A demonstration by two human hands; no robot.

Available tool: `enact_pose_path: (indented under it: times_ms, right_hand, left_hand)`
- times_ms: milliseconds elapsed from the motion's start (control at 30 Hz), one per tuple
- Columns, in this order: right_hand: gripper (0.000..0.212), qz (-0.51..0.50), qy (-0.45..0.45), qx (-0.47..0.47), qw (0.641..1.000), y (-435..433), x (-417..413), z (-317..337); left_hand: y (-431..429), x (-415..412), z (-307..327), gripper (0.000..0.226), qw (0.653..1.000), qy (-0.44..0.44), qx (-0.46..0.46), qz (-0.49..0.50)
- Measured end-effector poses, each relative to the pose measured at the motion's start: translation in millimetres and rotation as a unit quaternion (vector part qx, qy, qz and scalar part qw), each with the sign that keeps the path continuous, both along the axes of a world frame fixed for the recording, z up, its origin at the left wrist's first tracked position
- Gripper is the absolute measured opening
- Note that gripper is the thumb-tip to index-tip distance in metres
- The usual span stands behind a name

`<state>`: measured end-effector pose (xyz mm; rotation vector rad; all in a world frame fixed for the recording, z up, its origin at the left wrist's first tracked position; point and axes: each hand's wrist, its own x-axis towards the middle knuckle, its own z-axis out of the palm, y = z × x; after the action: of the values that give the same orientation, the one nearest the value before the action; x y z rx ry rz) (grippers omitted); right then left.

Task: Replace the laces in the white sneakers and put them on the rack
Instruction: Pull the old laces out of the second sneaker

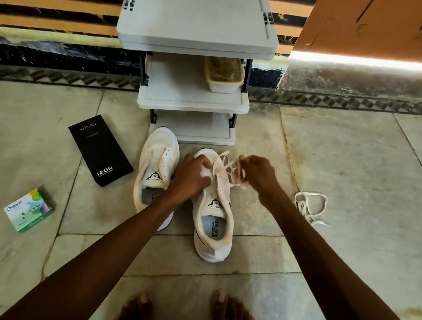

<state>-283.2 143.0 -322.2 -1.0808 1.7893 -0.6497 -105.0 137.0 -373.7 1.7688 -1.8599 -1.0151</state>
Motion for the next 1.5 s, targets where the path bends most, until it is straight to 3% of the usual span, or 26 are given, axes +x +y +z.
enact_pose_path:
  times_ms: [100,200,333,400,467,567,633,767,867,933,1233,1367,1500]
  right_hand:
    - [0.046,0.129,0.136,-0.001,0.982,10,12,-17]
    - [0.042,0.148,0.217,-0.077,0.962,12,21,-26]
    - [0.045,0.107,0.136,-0.16,0.972,6,21,-23]
    - [0.031,0.046,0.09,-0.214,0.971,0,21,-9]
    - [0.017,-0.01,0.044,-0.292,0.955,-5,19,13]
    - [0.016,-0.047,0.035,-0.385,0.921,-11,12,40]
    - [0.023,-0.059,0.034,-0.365,0.928,-11,10,34]
    - [0.039,0.016,0.135,-0.193,0.972,-5,5,-7]
    - [0.052,0.083,0.163,-0.081,0.98,2,7,-25]
    - [0.055,0.101,0.17,-0.059,0.979,7,14,-30]
    - [0.046,0.129,0.132,-0.152,0.971,-8,20,-27]
    - [0.024,0.013,0.003,-0.219,0.976,-8,21,-2]
    - [0.013,-0.038,-0.104,-0.281,0.953,-12,16,42]
  left_hand:
    - [0,-1,-1,0.031,1.0,-0.005,-0.002,-0.001]
    - [0,-1,-2,0.031,1.0,-0.006,0.0,0.0]
    - [0,-1,-4,0.031,1.0,-0.009,-0.002,-0.001]
    - [-1,-1,-5,0.031,1.0,-0.006,-0.001,-0.002]
    - [-2,-1,-6,0.031,1.0,-0.004,-0.001,-0.001]
    - [-2,-1,-6,0.03,1.0,0.0,-0.002,0.003]
    - [-2,-2,-6,0.03,1.0,0.002,-0.001,0.002]
    - [0,-3,-7,0.031,1.0,-0.007,-0.004,0.001]
    - [1,-3,-7,0.029,1.0,-0.005,-0.004,0.007]
    - [1,-3,-7,0.028,1.0,-0.006,-0.006,0.008]
    - [3,-4,-5,0.023,0.999,0.012,-0.011,0.038]
    - [1,-3,-3,0.022,1.0,0.003,-0.01,0.026]
    - [2,-4,-3,0.024,1.0,-0.007,-0.005,0.017]
